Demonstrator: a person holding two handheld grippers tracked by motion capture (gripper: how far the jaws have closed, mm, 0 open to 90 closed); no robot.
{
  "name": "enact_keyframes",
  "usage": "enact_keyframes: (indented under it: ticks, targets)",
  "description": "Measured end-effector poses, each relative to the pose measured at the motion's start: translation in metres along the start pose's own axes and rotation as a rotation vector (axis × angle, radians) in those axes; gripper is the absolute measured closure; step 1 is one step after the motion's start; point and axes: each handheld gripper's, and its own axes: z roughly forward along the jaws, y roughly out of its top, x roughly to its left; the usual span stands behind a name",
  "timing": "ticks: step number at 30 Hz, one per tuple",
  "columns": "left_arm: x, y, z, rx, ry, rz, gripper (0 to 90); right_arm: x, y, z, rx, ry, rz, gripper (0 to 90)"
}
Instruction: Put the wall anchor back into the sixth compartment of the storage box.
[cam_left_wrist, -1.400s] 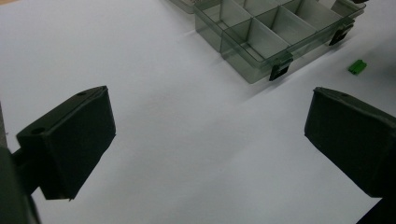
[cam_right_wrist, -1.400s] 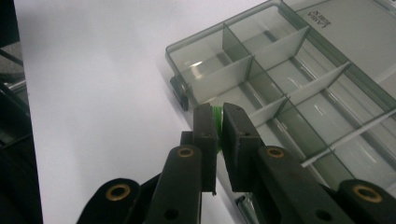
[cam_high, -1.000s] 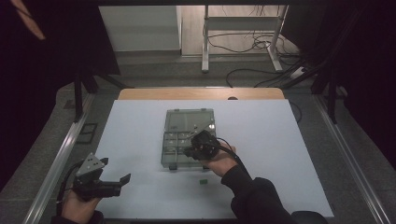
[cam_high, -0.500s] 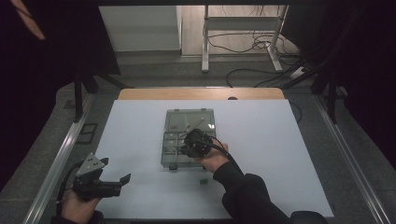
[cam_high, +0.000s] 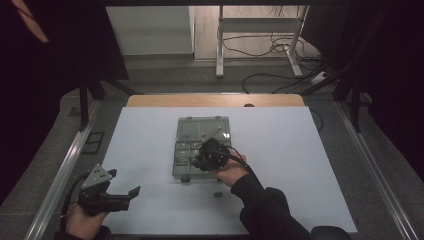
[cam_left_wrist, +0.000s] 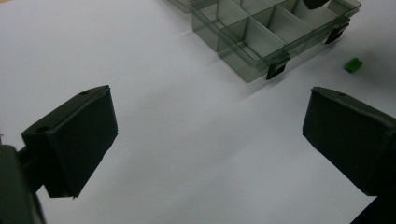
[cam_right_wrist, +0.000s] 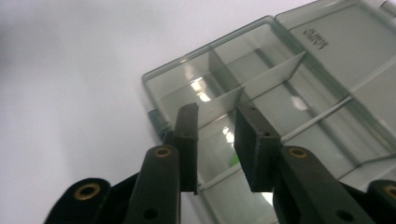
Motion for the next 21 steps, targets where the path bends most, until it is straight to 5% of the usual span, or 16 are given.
enact_keyframes:
  ticks: [10,21]
  targets:
    - [0.0,0.0,0.0,0.001,-0.001,-0.001,3.9,0.004,-0.008,-0.014,-0.029,0.049,0.021,43.3]
    - [0.0,0.0,0.0,0.003,-0.004,-0.001,4.0,0.007,-0.019,-0.022,-0.012,0.031,0.019,16.8]
